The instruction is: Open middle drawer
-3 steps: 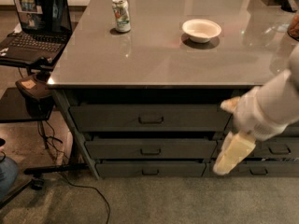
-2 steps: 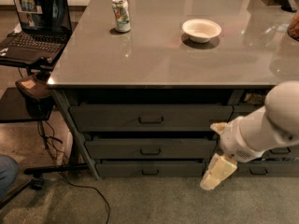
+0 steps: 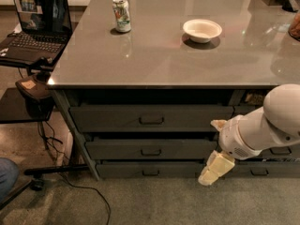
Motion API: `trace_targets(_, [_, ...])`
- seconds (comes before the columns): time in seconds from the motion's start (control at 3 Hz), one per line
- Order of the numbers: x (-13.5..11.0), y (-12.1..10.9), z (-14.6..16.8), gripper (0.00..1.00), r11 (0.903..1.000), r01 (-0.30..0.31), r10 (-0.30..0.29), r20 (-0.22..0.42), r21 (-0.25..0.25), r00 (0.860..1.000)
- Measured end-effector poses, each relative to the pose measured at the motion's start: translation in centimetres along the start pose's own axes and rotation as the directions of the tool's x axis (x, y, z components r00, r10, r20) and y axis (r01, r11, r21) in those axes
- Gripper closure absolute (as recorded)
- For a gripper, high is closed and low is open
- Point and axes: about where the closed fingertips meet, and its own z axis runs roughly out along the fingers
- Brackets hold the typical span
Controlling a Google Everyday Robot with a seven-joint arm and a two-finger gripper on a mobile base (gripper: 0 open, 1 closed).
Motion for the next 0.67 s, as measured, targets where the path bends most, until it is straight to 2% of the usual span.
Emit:
trace_targets(0.33, [0.1,-0.6,1.4,0.00,0.9981,0.027,-0.027,-0.006,0.055,1.000])
trace_targets(0.67, [1.2,0.7,6.7,0.00,0.9902,0.098,-0.089,-0.087,0.099,0.992])
